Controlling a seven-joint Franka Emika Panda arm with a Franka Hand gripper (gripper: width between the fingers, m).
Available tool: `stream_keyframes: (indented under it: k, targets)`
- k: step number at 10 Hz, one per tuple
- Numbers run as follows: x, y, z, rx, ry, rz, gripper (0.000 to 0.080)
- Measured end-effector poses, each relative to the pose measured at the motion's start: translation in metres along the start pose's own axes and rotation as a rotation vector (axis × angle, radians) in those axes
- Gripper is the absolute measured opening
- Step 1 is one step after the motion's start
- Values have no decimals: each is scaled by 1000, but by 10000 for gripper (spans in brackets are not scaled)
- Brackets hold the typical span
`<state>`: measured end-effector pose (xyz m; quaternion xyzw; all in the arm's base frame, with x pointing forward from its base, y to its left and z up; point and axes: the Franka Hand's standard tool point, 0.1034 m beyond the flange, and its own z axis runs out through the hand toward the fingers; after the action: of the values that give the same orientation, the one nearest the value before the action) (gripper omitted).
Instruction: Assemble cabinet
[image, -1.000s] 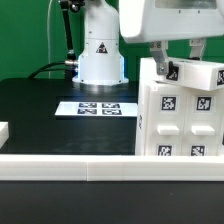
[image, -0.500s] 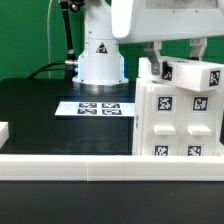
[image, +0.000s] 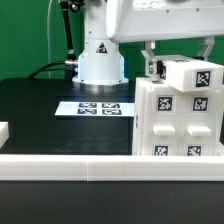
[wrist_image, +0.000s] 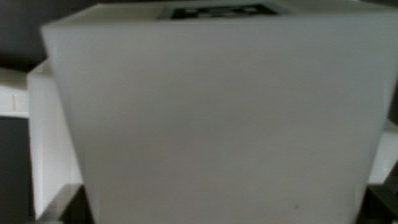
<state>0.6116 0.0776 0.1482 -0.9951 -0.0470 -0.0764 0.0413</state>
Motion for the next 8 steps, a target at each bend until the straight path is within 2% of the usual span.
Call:
stream_keyframes:
  k: [3, 8]
  targets:
    - [-2, -7, 0, -2, 28, 311, 561]
    - [-1, -7, 0, 3, 37, 627, 563]
